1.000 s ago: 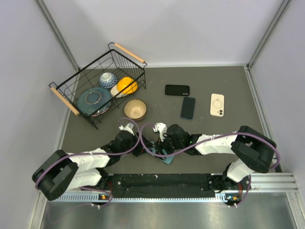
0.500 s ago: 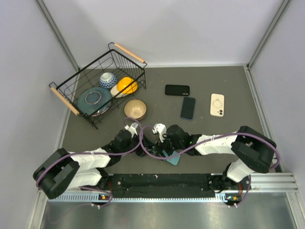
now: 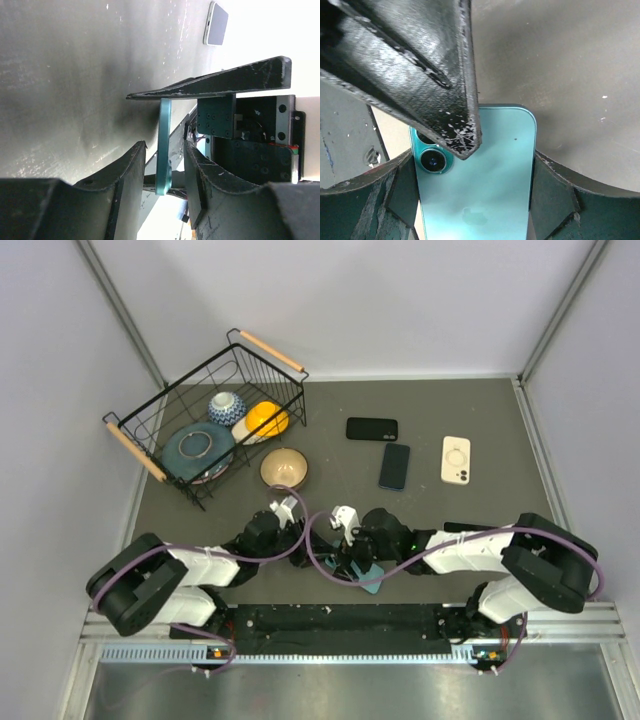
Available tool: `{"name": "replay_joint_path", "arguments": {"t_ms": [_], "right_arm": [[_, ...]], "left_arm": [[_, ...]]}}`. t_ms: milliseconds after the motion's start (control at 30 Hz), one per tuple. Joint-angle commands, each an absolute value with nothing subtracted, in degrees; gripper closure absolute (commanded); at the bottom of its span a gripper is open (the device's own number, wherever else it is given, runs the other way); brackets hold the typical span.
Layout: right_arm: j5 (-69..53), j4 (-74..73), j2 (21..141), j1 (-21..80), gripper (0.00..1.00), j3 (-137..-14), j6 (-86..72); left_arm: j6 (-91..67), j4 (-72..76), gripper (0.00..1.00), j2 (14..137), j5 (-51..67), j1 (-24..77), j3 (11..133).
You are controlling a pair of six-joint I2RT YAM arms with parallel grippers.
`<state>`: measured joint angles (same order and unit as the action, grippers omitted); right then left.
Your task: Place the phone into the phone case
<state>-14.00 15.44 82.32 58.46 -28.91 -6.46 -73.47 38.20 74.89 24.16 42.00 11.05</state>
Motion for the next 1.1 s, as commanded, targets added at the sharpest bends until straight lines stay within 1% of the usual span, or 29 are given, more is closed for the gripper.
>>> {"name": "replay_joint_path", "arguments": {"t_ms": [0, 100, 300, 367, 433, 467, 500, 533, 567, 600, 667, 700, 800, 867, 1000, 1067], "right_arm": [[-18.2, 22.0, 79.7, 58.6, 0.56, -28.2, -4.2], [-19.4, 21.4, 78.9, 58.6, 0.56, -28.7, -2.4], [-23.1, 18.8, 75.5, 58.6, 0.50, -29.4, -0.4], [-22.9, 18.1, 74.8, 58.6, 0.49, -29.3, 0.3], [-22.2, 13.7, 74.6, 58.6, 0.45, -30.5, 2.6], [-21.5, 11.3, 74.4, 58.6, 0.43, -31.1, 3.0], [-19.3, 7.3, 74.0, 58.7, 0.39, -32.2, 3.2], [-17.9, 5.4, 73.6, 58.7, 0.37, -32.6, 3.7], [-16.3, 4.0, 73.0, 58.7, 0.33, -32.9, 3.6], [-11.9, 1.6, 71.6, 58.7, 0.25, -33.3, 3.0], [-8.1, 0.1, 70.1, 59.0, 0.20, -33.3, 2.8], [-5.1, -1.5, 68.0, 59.8, 0.14, -32.7, 2.9], [-0.3, -1.5, 65.1, 61.3, 0.10, -30.5, 1.7], [2.2, -2.3, 63.9, 63.4, 0.10, -30.5, 0.6], [16.2, -2.2, 64.5, 70.1, 0.14, -31.2, 0.4], [21.3, -1.0, 66.0, 73.4, 0.16, -31.5, 0.4]], "left_arm": [[-71.5, 43.8, 0.60, 77.0, 27.0, 42.1, 13.1], [-70.3, 43.2, 0.61, 77.8, 27.0, 42.1, 13.5], [-68.8, 44.1, 0.64, 79.3, 29.4, 42.1, 14.6], [-68.4, 44.1, 0.67, 79.6, 30.1, 42.1, 15.2], [-68.6, 43.7, 0.73, 79.9, 30.6, 42.1, 15.3], [-68.7, 43.3, 0.85, 79.7, 30.8, 42.1, 15.4], [-68.8, 43.1, 0.92, 79.5, 30.9, 42.1, 15.4], [-68.7, 42.3, 0.97, 79.2, 31.2, 42.1, 15.4], [-68.7, 41.8, 1.00, 78.3, 31.1, 42.1, 15.4], [-68.6, 41.1, 1.00, 77.8, 30.9, 42.1, 15.4], [-68.6, 38.2, 1.00, 76.1, 29.5, 42.0, 15.6], [-67.8, 37.0, 1.00, 75.6, 29.0, 42.0, 15.8], [-65.0, 27.8, 1.00, 72.5, 25.5, 42.0, 17.9], [-64.3, 22.9, 1.00, 70.6, 23.7, 41.7, 19.7], [-66.0, 16.8, 1.00, 68.0, 20.8, 41.3, 21.6], [-67.5, 13.7, 1.00, 66.4, 18.9, 41.1, 22.5]]}}
